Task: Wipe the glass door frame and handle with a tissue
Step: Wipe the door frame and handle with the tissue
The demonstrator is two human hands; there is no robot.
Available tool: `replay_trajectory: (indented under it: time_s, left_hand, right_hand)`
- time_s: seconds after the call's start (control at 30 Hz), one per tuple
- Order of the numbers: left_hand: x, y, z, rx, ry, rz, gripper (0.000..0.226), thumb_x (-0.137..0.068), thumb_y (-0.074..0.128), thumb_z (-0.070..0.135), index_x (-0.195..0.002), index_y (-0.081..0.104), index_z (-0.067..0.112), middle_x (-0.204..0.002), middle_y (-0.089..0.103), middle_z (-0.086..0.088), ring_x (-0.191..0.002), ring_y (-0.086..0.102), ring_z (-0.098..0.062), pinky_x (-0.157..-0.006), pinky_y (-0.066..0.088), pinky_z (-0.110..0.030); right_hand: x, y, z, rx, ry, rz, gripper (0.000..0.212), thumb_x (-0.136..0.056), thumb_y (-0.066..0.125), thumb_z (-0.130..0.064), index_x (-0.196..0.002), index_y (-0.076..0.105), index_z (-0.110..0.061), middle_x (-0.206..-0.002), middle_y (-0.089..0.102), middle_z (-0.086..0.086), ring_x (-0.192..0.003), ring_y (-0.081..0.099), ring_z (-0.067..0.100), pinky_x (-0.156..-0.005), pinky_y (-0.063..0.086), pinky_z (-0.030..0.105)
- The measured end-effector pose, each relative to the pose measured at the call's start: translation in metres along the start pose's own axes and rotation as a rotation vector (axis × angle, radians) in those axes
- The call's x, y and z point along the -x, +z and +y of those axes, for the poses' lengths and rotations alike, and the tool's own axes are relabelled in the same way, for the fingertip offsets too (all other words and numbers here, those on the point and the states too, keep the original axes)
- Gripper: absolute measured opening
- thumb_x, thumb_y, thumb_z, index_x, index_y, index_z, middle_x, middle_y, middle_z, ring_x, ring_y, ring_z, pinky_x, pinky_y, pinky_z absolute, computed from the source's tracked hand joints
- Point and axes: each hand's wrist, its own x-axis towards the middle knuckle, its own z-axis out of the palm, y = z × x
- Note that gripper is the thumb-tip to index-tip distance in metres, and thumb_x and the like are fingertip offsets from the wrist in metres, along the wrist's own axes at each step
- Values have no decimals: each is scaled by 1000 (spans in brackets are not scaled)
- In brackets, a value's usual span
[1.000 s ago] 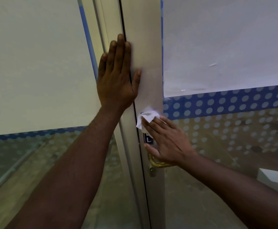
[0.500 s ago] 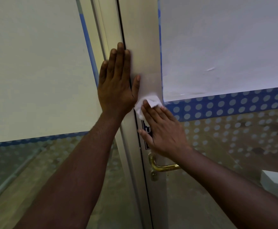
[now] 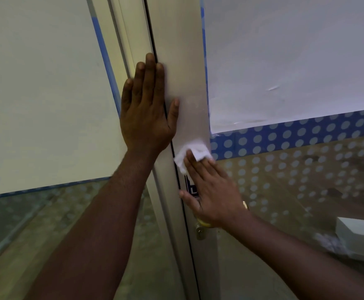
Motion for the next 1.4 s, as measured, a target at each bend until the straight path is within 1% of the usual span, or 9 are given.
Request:
replay_trajectory:
  time_s: [0.13,0.3,0.47,0.63,0.83,0.93,1.03,1.23,1.4]
  left_hand:
    - [0,0,1,-3,-7,8,65,-109,36,48,-158,24,7,-164,24,-14,-153,18,-27,-126,5,-36]
    - [-1,2,1,-20,-1,35,65,-109,32,50,-157,25,6,-163,27,-16,-152,20,-28,-125,2,-33]
    - [6,1,4,-17,-16,14,65,-109,32,50,-157,25,5,-163,26,-16,-152,20,-28,-125,5,-35]
    - [10,-1,5,-14,-32,-6,66,-109,33,50,-157,23,6,-164,24,-16,-153,18,-28,-125,2,-34]
    - [9,-2,5,1,-27,-20,66,-109,31,49,-158,22,6,-164,23,-16,-153,17,-28,-125,3,-35]
    - [10,-3,6,-11,-28,-16,67,-109,33,50,-158,22,6,-164,22,-16,-153,17,-28,-125,3,-35]
    - [11,-1,5,-19,-27,-6,67,-109,35,50,-158,22,6,-164,23,-15,-153,17,-27,-125,1,-34]
    - [9,-2,6,-24,-22,-10,68,-109,32,52,-157,24,4,-164,24,-17,-152,18,-29,-125,2,-35]
    - [10,0,5,-40,-24,13,68,-108,34,52,-157,25,5,-163,26,-17,-152,19,-29,-125,1,-34]
  right_hand:
    - [28,18,9,22,-1,-64,79,-96,13,-66,-154,-6,-16,-162,-10,0,-150,-3,16,-121,1,35]
    - [-24,-5,2,-36,49,143,80,-96,18,-64,-155,-6,-15,-163,-10,3,-150,0,20,-120,4,37]
    - [16,19,8,19,14,-7,79,-96,12,-64,-154,-9,-15,-163,-14,2,-150,-8,17,-120,13,42]
    - [-30,-8,8,32,39,142,80,-96,19,-63,-155,-1,-13,-163,-7,5,-150,-3,20,-120,6,40]
    - [36,26,8,4,0,-106,79,-96,10,-66,-154,-11,-16,-162,-13,3,-150,-4,19,-122,3,37]
    - [15,19,3,-36,61,1,80,-96,12,-66,-154,-10,-16,-163,-11,3,-150,-5,17,-121,-3,33]
    - [-16,3,-3,-58,81,131,80,-97,18,-63,-154,-5,-12,-163,-10,5,-150,-5,18,-121,1,35]
    - [51,36,-9,-167,145,-85,84,-94,14,-70,-152,-19,-19,-162,-16,0,-150,-6,16,-122,3,38]
    - [-8,5,-9,-138,124,132,81,-96,16,-66,-154,-7,-14,-163,-13,3,-150,-5,16,-122,4,37]
